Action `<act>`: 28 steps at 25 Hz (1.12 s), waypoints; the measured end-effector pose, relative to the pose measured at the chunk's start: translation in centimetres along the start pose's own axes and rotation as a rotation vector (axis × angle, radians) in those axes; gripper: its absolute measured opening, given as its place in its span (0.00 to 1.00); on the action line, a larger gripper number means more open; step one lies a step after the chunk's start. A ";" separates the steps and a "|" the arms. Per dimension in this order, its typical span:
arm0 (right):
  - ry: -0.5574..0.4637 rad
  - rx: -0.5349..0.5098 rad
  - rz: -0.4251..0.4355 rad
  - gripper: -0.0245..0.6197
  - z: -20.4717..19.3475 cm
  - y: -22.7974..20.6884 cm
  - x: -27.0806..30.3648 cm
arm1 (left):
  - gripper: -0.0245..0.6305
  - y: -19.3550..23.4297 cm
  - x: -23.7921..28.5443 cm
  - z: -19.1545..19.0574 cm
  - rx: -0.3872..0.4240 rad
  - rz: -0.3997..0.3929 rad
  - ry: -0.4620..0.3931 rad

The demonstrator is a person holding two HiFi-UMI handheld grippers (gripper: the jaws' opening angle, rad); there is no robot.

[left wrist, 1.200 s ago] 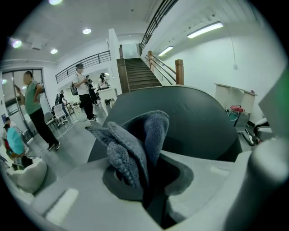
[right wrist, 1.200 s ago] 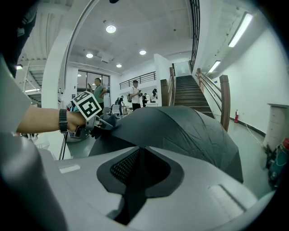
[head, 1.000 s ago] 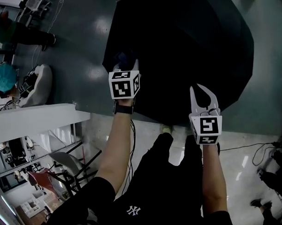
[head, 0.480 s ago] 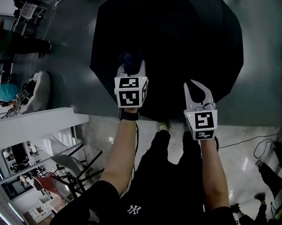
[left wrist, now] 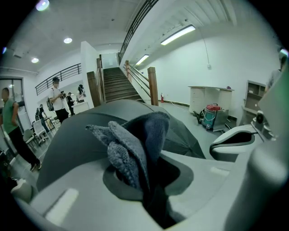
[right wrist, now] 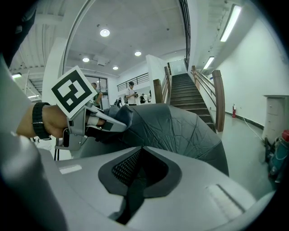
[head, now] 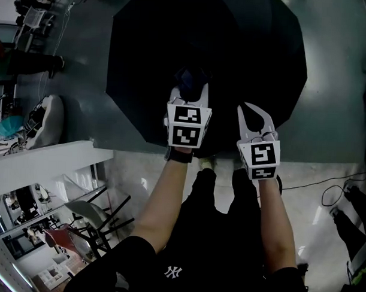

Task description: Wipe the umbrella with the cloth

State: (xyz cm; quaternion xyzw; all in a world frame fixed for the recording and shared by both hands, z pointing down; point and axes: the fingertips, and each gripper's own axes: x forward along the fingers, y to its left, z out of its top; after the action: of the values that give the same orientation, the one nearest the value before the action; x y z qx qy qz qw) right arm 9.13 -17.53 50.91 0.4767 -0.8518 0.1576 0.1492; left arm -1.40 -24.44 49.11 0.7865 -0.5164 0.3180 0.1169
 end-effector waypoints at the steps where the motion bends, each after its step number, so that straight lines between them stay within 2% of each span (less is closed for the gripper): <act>1: -0.002 0.001 -0.004 0.08 -0.1 -0.5 -0.2 | 0.30 -1.0 0.3 0.2 0.005 -0.014 0.000; 13: 0.000 0.017 0.014 0.08 -0.7 -5.1 -2.5 | 0.30 -9.2 4.5 1.3 0.029 -0.114 -0.002; 17: -0.010 0.041 0.018 0.08 -1.3 -4.5 -2.9 | 0.30 -10.6 3.5 0.7 0.021 -0.148 -0.071; 22: -0.026 0.049 0.034 0.08 -2.0 -0.5 -3.1 | 0.30 -8.4 -1.3 -2.2 -0.025 -0.127 -0.128; 28: -0.032 0.033 0.078 0.08 -1.5 6.4 -2.1 | 0.30 -1.3 -7.7 -6.9 -0.090 -0.037 -0.119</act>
State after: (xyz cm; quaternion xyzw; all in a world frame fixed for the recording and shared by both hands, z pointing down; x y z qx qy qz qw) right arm 4.88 -12.14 50.66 0.4481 -0.8693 0.1697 0.1213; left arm -4.88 -14.60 49.83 0.8074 -0.5215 0.2450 0.1271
